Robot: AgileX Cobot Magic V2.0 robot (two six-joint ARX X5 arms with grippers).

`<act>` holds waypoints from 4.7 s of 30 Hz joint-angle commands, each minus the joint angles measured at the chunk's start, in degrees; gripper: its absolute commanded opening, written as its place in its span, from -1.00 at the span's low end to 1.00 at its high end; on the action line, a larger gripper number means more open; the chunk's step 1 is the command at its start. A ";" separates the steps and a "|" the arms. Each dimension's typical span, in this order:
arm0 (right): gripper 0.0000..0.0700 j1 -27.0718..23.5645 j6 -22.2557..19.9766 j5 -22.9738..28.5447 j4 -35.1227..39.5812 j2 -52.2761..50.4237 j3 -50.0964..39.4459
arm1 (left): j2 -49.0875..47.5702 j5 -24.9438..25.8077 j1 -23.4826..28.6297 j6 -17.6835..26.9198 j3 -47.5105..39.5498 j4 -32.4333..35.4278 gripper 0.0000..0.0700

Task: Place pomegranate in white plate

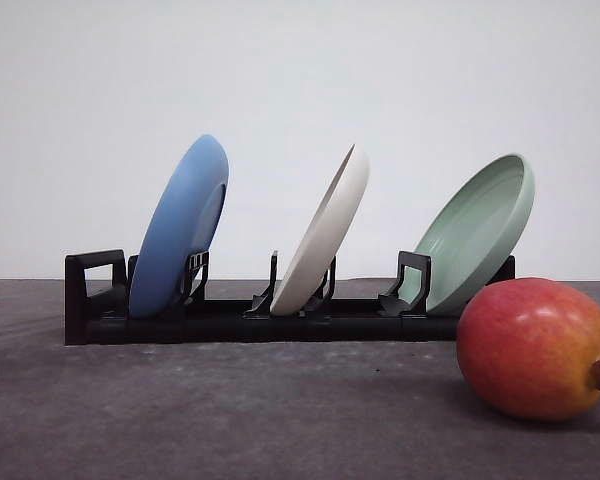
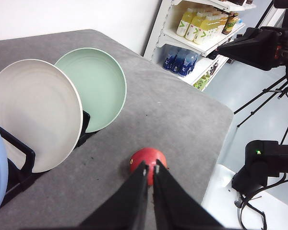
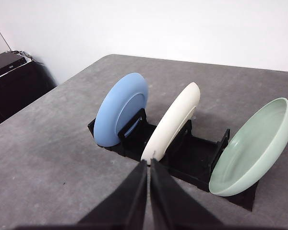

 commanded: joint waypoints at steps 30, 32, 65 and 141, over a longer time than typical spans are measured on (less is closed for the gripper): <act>0.62 0.04 3.65 -0.09 0.39 0.22 0.90 | 25.95 -26.84 -16.10 -2.87 10.92 -0.23 0.70; 0.62 0.04 3.65 -0.09 0.39 0.22 0.90 | 30.46 -30.77 -19.11 -4.96 15.25 -1.54 0.70; 0.62 0.04 3.61 -0.04 0.33 0.22 0.90 | 66.03 -45.09 -31.13 -4.50 38.25 2.95 -0.05; 0.62 0.04 3.65 -0.07 -2.21 0.22 0.90 | 54.53 -77.88 -65.92 -11.32 10.71 -7.23 -1.00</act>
